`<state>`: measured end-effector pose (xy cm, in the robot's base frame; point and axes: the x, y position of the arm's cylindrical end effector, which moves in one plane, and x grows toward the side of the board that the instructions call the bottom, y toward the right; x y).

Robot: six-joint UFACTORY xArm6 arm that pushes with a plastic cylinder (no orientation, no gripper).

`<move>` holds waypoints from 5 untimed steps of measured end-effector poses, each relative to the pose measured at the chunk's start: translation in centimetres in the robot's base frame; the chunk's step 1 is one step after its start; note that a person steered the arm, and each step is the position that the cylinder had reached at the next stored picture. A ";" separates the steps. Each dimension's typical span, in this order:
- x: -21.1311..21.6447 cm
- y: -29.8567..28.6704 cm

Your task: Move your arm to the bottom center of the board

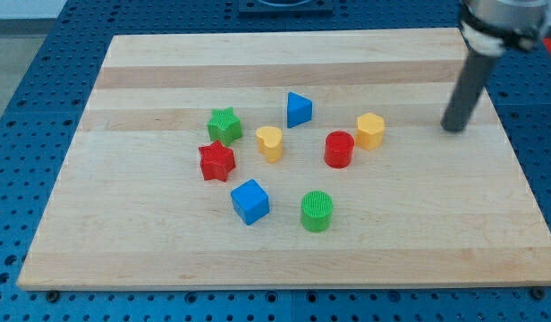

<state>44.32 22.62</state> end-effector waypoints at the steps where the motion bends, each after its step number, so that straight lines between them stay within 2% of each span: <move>1: 8.6 -3.1; 2: 14.7 -4.7; 3: 16.6 -7.5; 5: 16.7 -15.3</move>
<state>61.05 7.30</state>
